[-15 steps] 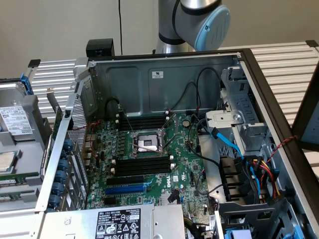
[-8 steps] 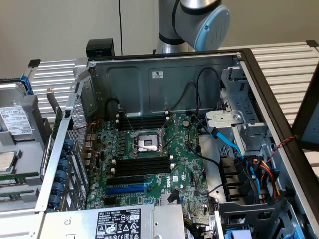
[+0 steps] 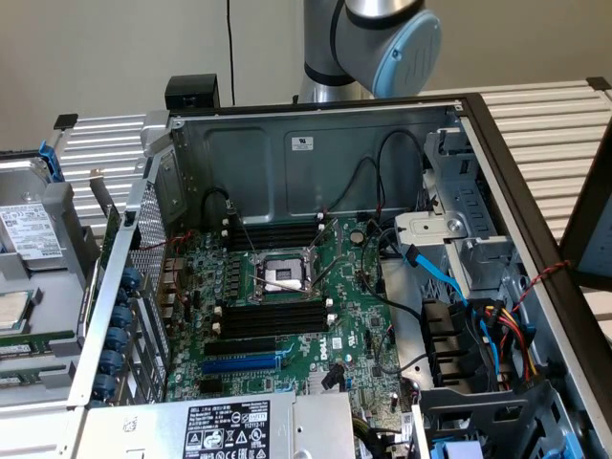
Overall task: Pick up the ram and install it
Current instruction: 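Reach for the ram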
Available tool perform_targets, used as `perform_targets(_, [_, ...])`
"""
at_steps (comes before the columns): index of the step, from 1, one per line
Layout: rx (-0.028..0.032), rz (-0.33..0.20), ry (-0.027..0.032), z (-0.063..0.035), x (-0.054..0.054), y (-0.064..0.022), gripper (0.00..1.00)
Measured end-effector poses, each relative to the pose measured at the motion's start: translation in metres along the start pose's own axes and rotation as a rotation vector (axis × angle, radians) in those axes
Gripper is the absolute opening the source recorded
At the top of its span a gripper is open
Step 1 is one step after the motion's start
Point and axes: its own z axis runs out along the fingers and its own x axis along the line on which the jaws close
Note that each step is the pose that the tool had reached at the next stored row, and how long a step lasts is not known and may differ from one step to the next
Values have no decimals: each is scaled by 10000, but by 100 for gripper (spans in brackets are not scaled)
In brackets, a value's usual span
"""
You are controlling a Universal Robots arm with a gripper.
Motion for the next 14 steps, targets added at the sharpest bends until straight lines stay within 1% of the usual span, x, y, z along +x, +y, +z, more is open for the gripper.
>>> perform_targets(1, [24,-36,-2,0,0,0,11])
perform_targets(8, [28,-97,-2,1,0,1,11])
perform_targets(14, [19,-1118,-4,2,-1,2,11])
